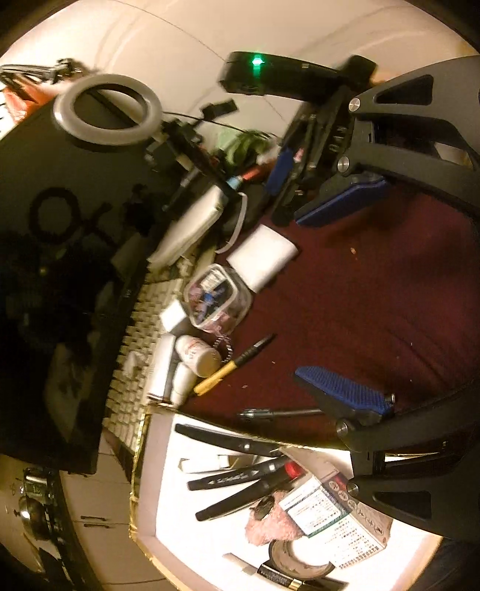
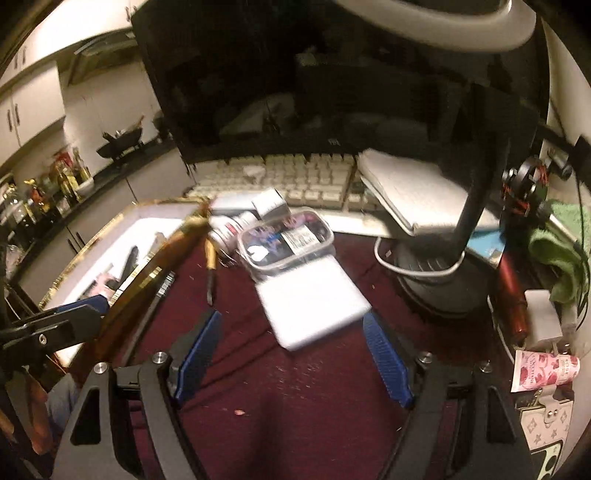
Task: Organize objects
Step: 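Move both open grippers back over the desk toward the pouch and sponge, then grasp the white foam sponge with the right gripper, then grasp the clear cartoon pouch with the left gripper while the right gripper holds the sponge, then lift the pouch and sponge and carry them toward the white tray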
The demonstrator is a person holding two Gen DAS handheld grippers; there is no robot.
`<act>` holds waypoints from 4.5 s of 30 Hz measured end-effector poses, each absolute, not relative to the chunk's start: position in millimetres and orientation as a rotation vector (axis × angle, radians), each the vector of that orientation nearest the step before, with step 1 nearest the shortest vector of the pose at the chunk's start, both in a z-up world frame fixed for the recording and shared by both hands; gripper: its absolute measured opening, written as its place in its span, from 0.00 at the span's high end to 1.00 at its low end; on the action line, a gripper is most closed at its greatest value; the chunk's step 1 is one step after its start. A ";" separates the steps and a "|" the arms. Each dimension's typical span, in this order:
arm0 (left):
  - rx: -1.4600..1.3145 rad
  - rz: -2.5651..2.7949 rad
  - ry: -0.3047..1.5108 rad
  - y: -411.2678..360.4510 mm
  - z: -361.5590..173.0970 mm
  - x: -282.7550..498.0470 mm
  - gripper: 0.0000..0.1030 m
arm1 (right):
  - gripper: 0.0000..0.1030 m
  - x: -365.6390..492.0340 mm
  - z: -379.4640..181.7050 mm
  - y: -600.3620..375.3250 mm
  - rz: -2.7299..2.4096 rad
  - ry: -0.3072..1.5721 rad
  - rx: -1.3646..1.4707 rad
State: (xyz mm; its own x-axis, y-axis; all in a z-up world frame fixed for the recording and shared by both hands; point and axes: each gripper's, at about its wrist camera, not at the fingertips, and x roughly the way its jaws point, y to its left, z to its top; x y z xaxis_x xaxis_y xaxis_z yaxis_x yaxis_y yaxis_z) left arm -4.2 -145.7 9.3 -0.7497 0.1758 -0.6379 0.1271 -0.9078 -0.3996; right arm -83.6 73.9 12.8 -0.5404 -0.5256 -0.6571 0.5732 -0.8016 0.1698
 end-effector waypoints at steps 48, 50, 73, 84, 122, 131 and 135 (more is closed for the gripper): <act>-1.369 2.806 0.190 -123.4 -24.4 -179.8 0.27 | 0.78 -112.0 -9.5 89.1 -2.260 -0.036 1.054; -1.358 2.807 0.151 -125.0 -26.5 -179.4 0.27 | 0.78 -112.8 -9.7 84.7 -2.260 -0.024 1.048; -1.305 2.838 -0.205 -126.5 -13.6 -122.3 0.79 | 0.86 -95.2 5.7 96.3 -2.367 -0.021 0.958; -1.338 2.836 -0.072 -93.8 -28.6 -150.5 0.33 | 0.86 -90.8 -1.7 105.5 -2.344 -0.051 0.997; -1.371 2.746 -0.117 -66.0 -30.2 -164.5 0.35 | 0.87 -101.6 -16.9 146.2 -2.256 -0.344 1.071; -1.354 2.742 -0.065 -58.8 -32.2 -161.9 0.35 | 0.58 -119.4 -11.3 151.3 -2.265 -0.438 1.091; -1.352 2.768 0.016 -52.6 -33.8 -160.0 0.35 | 0.51 -123.9 -5.6 164.6 -2.243 -0.571 1.091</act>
